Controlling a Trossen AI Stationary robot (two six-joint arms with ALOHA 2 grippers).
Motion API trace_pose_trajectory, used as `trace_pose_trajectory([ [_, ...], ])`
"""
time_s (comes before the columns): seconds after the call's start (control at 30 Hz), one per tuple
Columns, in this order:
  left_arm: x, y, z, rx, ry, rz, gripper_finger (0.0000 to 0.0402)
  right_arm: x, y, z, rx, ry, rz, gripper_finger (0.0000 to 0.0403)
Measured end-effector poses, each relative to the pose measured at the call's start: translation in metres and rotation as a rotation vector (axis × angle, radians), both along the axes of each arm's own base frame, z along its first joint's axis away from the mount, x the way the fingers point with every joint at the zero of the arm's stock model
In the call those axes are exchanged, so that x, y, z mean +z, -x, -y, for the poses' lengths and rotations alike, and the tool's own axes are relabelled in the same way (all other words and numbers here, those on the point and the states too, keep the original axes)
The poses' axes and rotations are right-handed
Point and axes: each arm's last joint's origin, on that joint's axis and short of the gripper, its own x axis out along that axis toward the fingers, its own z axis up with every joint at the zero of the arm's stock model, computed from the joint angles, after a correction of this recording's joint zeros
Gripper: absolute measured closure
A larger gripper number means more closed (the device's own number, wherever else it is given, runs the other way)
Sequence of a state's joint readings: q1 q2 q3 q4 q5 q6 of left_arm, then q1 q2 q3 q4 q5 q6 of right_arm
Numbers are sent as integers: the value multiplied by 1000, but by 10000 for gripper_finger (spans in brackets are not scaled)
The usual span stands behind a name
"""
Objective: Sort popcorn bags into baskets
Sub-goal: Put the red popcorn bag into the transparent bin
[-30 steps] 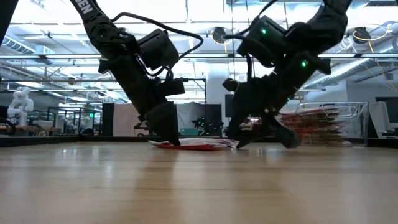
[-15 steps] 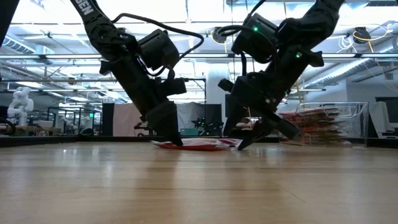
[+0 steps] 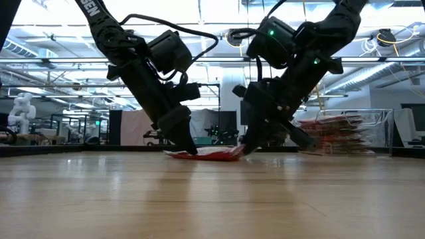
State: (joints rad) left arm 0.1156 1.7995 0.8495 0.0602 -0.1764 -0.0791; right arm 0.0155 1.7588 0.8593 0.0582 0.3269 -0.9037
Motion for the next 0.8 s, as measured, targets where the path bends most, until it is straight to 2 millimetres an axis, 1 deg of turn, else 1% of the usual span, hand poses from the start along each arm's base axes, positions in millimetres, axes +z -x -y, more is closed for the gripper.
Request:
trace_pose_trajectory([
  [0.03,3,0,0,13,11,2,174,1,0,-2,-17,9,12,393],
  [0.1,10,2,3,30,27,10,174,2,-1,-6,-57,30,42,392],
  [0.23,37,9,16,53,30,60,174,9,0,-17,-135,79,98,399],
  [0.33,59,16,35,45,-50,105,174,21,2,-25,-198,71,171,400],
  [0.4,71,17,50,-12,-125,146,174,29,5,-29,-228,34,214,401],
  [0.43,74,17,58,-56,-164,155,174,33,5,-30,-239,14,239,402],
  [0.53,76,16,82,-149,-254,176,173,43,7,-35,-267,-47,304,402],
  [0.6,74,12,93,-172,-252,214,173,48,8,-36,-294,-88,337,402],
  [0.7,65,11,102,-156,-274,201,169,54,9,-37,-318,-176,375,402],
  [0.8,58,6,108,-134,-281,221,149,58,8,-37,-324,-284,402,402],
])
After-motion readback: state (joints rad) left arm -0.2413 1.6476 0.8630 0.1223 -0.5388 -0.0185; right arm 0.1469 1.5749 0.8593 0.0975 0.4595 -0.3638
